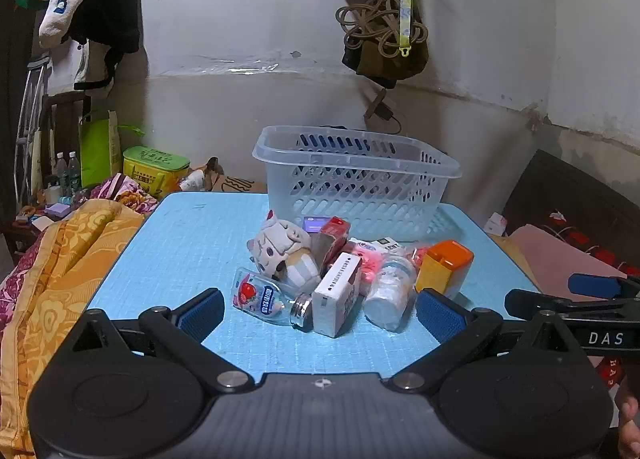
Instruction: Organize objects
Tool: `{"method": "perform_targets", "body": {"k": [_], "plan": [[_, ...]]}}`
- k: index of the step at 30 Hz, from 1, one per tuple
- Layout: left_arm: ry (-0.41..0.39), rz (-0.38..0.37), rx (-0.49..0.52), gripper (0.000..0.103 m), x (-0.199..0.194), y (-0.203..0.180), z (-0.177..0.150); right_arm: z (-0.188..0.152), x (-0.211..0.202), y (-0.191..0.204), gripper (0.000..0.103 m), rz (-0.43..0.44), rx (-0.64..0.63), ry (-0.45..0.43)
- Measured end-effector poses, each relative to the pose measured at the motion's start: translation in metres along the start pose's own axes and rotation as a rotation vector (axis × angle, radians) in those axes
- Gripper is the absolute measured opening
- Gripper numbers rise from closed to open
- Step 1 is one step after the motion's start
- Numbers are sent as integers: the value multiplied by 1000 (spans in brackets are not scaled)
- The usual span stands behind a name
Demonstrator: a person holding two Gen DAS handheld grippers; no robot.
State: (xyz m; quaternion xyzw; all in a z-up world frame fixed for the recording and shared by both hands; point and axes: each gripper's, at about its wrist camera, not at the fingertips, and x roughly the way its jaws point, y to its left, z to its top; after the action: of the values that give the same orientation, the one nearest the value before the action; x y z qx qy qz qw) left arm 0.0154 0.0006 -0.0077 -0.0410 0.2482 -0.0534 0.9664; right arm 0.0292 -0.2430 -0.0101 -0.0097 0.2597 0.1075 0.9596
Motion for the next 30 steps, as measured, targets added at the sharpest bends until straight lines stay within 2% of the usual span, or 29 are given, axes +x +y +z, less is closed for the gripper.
{"method": "perform_targets", "body": {"k": [30], "plan": [[26,7,2,103,2,-1,-5,-1,1,6,103,0,-26,7]]}}
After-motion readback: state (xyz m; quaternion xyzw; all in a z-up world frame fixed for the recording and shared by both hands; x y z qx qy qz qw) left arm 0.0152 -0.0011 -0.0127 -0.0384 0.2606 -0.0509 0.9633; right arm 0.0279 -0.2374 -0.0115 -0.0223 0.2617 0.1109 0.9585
